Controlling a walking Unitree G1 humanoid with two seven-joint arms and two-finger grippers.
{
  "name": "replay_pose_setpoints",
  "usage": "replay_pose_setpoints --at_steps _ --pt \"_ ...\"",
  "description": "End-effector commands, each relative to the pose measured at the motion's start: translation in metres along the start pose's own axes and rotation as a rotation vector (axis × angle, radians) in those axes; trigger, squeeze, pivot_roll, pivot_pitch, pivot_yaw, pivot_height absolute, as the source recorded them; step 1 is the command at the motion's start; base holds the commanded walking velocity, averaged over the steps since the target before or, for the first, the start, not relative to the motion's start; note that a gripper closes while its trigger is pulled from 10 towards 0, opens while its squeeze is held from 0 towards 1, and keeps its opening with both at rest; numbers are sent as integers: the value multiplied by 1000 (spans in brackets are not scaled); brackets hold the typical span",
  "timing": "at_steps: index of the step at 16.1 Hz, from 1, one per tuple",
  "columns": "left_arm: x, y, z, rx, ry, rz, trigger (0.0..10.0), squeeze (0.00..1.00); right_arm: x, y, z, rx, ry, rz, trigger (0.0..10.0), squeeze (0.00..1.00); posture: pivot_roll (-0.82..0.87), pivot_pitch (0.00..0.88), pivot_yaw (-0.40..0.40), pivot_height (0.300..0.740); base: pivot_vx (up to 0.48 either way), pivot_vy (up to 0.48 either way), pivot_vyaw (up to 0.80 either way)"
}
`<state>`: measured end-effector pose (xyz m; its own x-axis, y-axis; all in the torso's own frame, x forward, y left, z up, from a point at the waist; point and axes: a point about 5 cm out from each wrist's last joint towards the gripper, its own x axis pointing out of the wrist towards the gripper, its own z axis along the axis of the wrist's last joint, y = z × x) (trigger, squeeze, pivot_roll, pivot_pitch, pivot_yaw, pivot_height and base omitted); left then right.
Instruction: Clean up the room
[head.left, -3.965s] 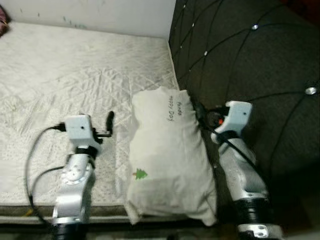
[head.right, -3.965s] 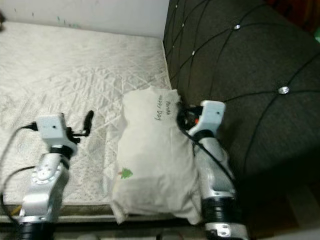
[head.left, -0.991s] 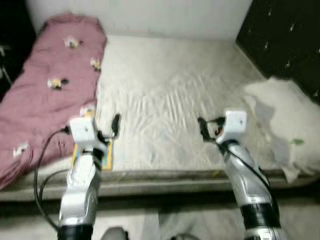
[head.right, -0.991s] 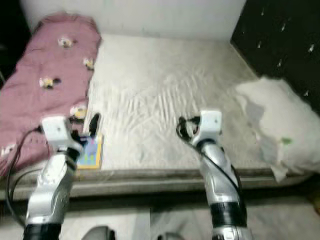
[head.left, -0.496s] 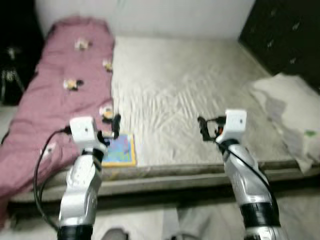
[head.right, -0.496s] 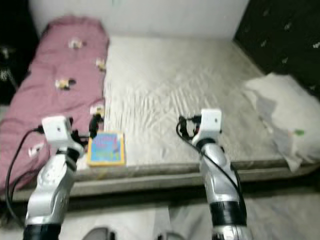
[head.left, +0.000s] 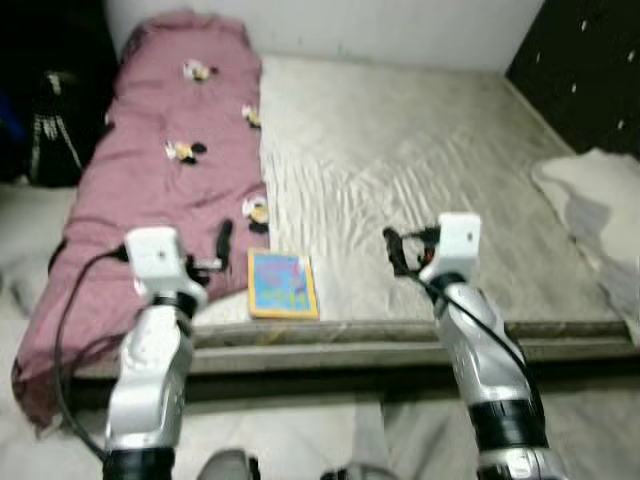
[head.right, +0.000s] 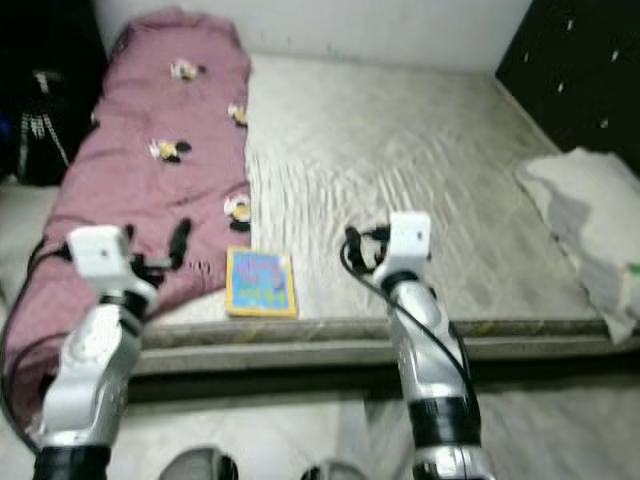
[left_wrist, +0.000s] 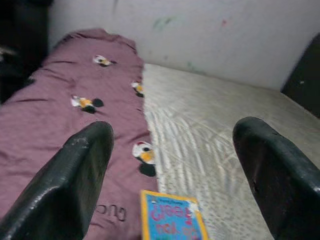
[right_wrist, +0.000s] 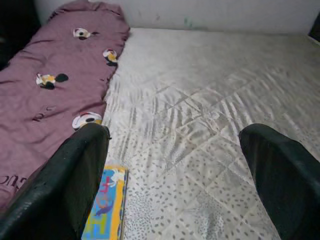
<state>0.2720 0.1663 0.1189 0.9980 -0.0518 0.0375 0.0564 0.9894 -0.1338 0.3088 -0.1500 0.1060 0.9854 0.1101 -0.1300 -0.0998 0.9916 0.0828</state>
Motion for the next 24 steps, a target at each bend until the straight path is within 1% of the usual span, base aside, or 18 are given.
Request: replay_pose_setpoints --at_steps 1,13,15,17,19,21,22,24 --pt "0 -2 4 0 -21 -16 10000 0 1 -4 5 -9 -17 -13 10000 0 31 0 -100 740 368 0 0" --pt "-1 -4 3 -2 -15 -30 10000 0 2 -3 4 -26 -18 -8 10000 0 37 0 -102 740 413 0 0" --pt "0 0 2 14 -7 14 10000 0 2 -3 4 -26 -18 -7 10000 0 40 0 -104 740 0 0 0" --pt "2 1 2 10 -2 22 10000 0 3 -3 4 -28 -21 -6 10000 0 45 0 -106 740 0 0 0" --pt "3 3 8 13 -13 29 10000 0 4 -3 8 -31 -43 -19 10000 0 50 6 -106 740 0 480 0" --pt "2 3 12 17 -21 37 10000 0 4 -4 9 -30 -42 -19 10000 0 65 24 -109 740 0 480 0" --pt "-1 4 13 16 -24 42 10000 0 3 -5 9 -31 -40 -20 10000 0 65 36 -114 740 0 480 0" --pt "-4 6 9 9 -12 52 10000 0 4 -5 9 -42 -36 -12 10000 0 61 36 -118 740 0 480 0"
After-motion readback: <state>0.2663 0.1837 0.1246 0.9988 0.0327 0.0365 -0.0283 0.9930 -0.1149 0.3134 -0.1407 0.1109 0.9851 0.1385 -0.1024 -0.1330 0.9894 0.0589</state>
